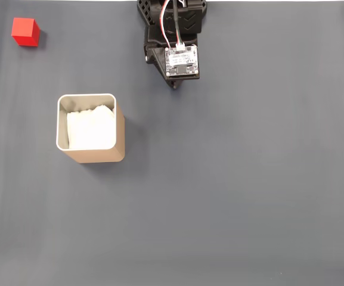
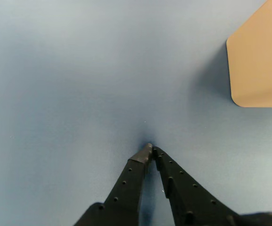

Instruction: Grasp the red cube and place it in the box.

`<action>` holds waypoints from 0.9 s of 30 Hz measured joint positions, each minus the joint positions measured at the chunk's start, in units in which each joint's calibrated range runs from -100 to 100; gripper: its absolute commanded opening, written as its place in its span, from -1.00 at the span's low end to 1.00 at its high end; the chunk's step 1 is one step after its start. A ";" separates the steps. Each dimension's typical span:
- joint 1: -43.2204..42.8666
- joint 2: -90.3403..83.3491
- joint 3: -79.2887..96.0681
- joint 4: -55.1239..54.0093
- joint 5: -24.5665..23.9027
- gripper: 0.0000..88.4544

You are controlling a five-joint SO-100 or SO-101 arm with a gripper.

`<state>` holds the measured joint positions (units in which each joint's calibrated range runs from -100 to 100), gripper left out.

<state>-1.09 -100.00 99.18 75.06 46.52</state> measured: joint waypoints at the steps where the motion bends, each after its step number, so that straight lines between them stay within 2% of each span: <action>1: 0.00 0.00 0.00 0.00 0.00 -1.00; 27: 1.80 0.00 0.09 0.00 -0.59 -1.00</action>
<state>0.71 -100.00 99.27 75.06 45.93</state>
